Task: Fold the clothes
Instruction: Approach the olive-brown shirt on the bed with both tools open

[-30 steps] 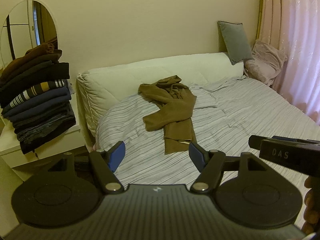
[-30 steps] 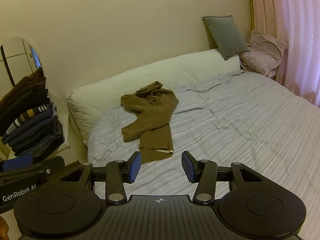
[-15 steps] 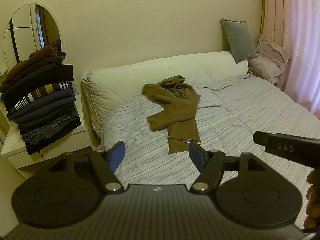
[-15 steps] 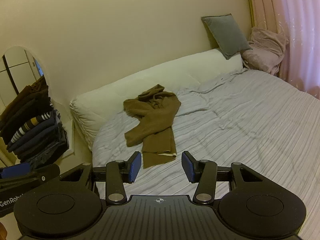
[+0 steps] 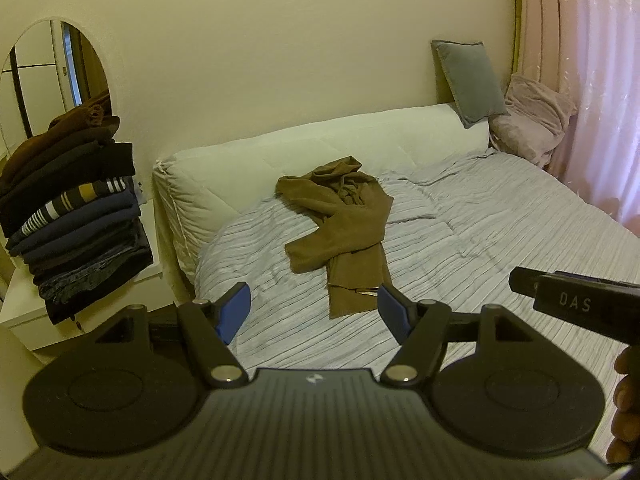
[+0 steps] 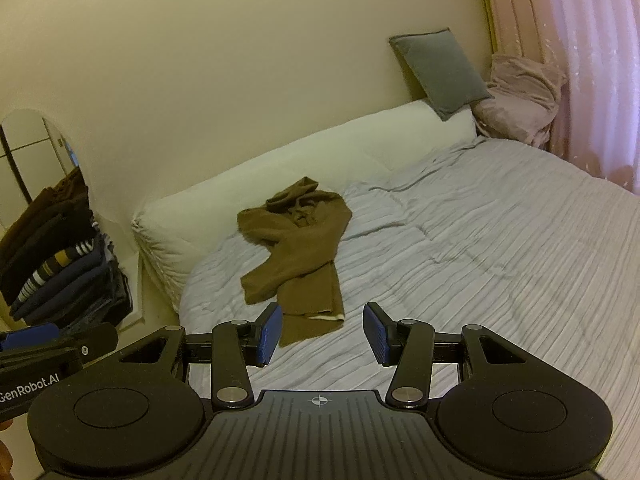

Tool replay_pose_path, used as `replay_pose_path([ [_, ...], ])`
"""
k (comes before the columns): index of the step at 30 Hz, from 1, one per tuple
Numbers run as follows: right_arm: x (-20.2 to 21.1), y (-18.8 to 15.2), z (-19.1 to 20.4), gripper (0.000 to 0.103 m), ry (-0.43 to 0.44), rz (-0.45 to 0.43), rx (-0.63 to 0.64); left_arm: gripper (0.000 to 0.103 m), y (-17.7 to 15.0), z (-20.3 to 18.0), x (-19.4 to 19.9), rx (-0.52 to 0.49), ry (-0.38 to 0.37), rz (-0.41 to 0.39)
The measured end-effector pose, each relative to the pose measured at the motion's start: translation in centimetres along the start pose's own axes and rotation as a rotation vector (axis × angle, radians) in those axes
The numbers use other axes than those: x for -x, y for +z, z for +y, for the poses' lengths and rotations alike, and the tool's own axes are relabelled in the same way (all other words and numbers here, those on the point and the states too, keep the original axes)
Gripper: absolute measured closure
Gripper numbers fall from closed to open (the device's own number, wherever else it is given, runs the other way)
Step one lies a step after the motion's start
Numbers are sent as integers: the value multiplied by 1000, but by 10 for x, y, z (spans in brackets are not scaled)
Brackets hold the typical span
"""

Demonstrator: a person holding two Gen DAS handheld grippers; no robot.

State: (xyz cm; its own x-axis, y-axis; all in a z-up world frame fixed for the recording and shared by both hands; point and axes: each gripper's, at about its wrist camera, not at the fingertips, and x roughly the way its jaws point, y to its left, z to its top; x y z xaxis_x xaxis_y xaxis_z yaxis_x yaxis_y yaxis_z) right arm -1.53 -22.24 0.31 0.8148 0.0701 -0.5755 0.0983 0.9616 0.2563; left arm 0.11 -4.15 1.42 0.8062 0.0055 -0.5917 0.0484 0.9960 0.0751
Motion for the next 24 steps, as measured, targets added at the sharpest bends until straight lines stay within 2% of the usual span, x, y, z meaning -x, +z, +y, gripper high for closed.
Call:
replay_pose_path([
  [11, -18, 7, 2, 54, -13, 5, -5, 36, 11, 7, -22, -7, -26, 9],
  [24, -53, 28, 6, 54, -79, 1, -14, 36, 35, 13, -65, -26, -110, 15],
])
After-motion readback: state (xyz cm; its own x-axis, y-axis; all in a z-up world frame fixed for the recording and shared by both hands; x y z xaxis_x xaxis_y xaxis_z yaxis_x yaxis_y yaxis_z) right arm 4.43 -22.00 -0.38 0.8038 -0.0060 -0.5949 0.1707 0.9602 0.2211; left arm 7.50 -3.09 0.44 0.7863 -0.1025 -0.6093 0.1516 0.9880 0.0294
